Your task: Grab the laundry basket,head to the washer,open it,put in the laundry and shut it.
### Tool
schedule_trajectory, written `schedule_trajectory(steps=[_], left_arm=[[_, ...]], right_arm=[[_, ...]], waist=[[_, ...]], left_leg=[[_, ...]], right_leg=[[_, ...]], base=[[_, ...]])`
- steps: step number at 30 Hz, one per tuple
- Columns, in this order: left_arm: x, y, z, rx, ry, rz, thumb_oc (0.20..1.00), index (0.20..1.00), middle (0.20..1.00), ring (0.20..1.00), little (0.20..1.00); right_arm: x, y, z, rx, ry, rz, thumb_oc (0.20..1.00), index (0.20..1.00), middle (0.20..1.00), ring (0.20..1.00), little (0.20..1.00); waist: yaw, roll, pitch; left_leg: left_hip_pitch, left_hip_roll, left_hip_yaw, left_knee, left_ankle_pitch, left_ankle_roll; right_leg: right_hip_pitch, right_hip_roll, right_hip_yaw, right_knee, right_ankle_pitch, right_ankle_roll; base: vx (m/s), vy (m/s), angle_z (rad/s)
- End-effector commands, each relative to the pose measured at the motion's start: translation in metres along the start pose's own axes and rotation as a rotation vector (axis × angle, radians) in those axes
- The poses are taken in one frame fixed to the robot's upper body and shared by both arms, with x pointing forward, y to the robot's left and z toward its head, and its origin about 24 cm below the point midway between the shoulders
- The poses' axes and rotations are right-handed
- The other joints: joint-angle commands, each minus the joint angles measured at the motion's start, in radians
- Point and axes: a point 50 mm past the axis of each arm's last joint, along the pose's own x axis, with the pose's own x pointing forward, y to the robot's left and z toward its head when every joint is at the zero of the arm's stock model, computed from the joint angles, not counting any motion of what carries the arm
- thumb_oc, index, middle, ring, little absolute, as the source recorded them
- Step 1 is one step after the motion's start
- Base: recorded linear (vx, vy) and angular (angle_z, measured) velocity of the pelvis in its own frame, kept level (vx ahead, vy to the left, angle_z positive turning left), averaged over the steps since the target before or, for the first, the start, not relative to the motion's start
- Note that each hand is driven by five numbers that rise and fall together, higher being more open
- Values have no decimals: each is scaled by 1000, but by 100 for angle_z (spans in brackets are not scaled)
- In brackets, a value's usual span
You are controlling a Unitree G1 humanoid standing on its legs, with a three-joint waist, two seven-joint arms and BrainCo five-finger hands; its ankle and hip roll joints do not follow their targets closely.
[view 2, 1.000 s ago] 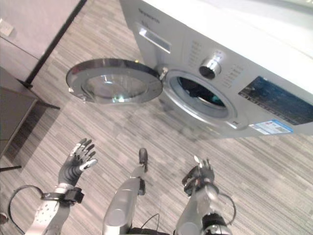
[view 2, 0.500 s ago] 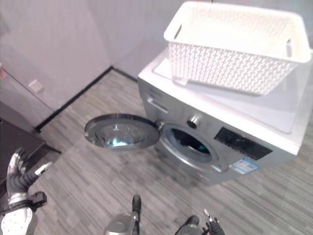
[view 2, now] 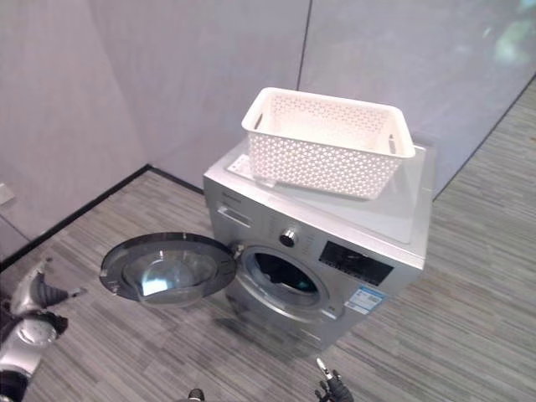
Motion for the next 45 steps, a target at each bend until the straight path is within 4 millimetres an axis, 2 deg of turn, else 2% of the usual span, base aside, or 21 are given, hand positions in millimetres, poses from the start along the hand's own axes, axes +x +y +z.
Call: schedule_trajectory(steps=[1, 2, 4, 6, 11, 17, 21, 24, 26, 27, 31, 39, 42, 45], left_arm=[[28, 62, 19, 42, -58, 182, 1000, 1000, 1000, 1000, 1000], [29, 62, 21, 42, -62, 182, 1000, 1000, 1000, 1000, 1000], [34, 74, 18, 74, -37, 188, 1000, 1000, 1000, 1000, 1000], [39, 84, 18, 113, -17, 185, 1000, 1000, 1000, 1000, 1000], [50, 103, 28, 143, 0, 189, 1000, 1000, 1000, 1000, 1000], [61, 135, 57, 110, -22, 235, 1000, 1000, 1000, 1000, 1000], [68, 158, 94, 119, -97, 278, 1000, 1000, 1000, 1000, 1000], [69, 177, 122, 128, -157, 318, 1000, 1000, 1000, 1000, 1000], [69, 183, 131, 138, -175, 328, 1000, 1000, 1000, 1000, 1000], [69, 188, 146, 122, -198, 330, 1000, 1000, 1000, 1000, 1000], [68, 193, 172, 84, -235, 304, 1000, 1000, 1000, 1000, 1000], [66, 200, 192, 63, -245, 281, 1000, 1000, 1000, 1000, 1000], [64, 216, 194, 106, -237, 323, 1000, 1000, 1000, 1000, 1000], [62, 222, 199, 147, -246, 336, 1000, 1000, 1000, 1000, 1000]], right_arm=[[2, 28, -4, 43, -26, 98, 1000, 1000, 1000, 1000, 1000], [1, 29, -4, 47, -26, 98, 1000, 1000, 1000, 1000, 1000], [0, 27, -8, 28, -12, 106, 1000, 1000, 1000, 1000, 1000], [-2, 25, -11, 12, -3, 114, 1000, 1000, 1000, 1000, 1000], [-4, 21, -10, -28, -8, 129, 1000, 1000, 1000, 1000, 1000], [-6, 16, -3, -80, -29, 134, 1000, 1000, 1000, 1000, 1000], [-5, 19, 5, -126, -53, 159, 1000, 1000, 1000, 1000, 1000], [-5, 26, 9, -159, -66, 195, 1000, 1000, 1000, 1000, 1000], [-5, 31, 10, -160, -74, 212, 1000, 1000, 1000, 1000, 1000], [-5, 36, 13, -157, -86, 235, 1000, 1000, 1000, 1000, 1000], [-4, 52, 12, -192, -83, 310, 1000, 1000, 1000, 1000, 1000], [-5, 65, 9, -200, -81, 367, 1000, 1000, 1000, 1000, 1000], [-6, 74, 15, -208, -110, 398, 1000, 1000, 1000, 1000, 1000], [-6, 76, 20, -206, -130, 405, 1000, 1000, 1000, 1000, 1000]], waist=[[12, -39, 52], [16, -42, 56], [5, -43, 47], [-2, -51, 47], [-15, -70, 56], [-24, -119, 85], [-18, -157, 123], [-12, -186, 156], [-8, -198, 168], [-6, -213, 187], [0, -240, 231], [0, -263, 280], [-1, -277, 304], [-4, -281, 318]], left_leg=[[80, -19, 30, 14, -78, -9], [74, -23, 38, 14, -66, -4], [83, -19, 40, 14, -84, -9], [82, -25, 54, 14, -77, -3], [82, -23, 63, 14, -87, -1], [73, -14, 69, 14, -95, 1], [64, 6, 56, 14, -113, -6], [47, 10, 49, 14, -111, -6], [42, 9, 46, 14, -110, -6], [22, 10, 35, 14, -107, -4], [-12, 15, 10, 14, -100, 0], [-51, 21, -19, 14, -92, 2], [-66, 24, -31, 14, -89, 6], [-82, 23, -35, 14, -87, 7]], right_leg=[[-3, -15, -1, 8, -39, 11], [-10, -19, -16, 8, -25, 4], [-5, -14, 2, 7, -36, 13], [-10, -17, -7, 6, -20, 9], [-19, -16, 3, 4, -11, 15], [-37, -14, 8, 4, 10, 27], [-44, -8, 16, 4, 18, 47], [-53, -9, 13, 4, 32, 55], [-56, -11, 10, 4, 37, 58], [-64, -16, 2, 4, 46, 64], [-80, -25, -12, 5, 67, 76], [-96, -30, -29, 8, 83, 85], [-107, -32, -32, 10, 93, 89], [-122, -36, -31, 10, 99, 92]], base=[[-25, 20, -18], [-36, 23, -15], [35, 6, -11], [18, 19, -12], [20, 14, -5], [1, 4, -1], [-9, 1, 1], [-70, -2, 5], [-68, 26, 7], [-96, 64, 10], [-70, 52, 24], [-32, 20, 12], [-20, 16, 12], [-43, 33, 5]])
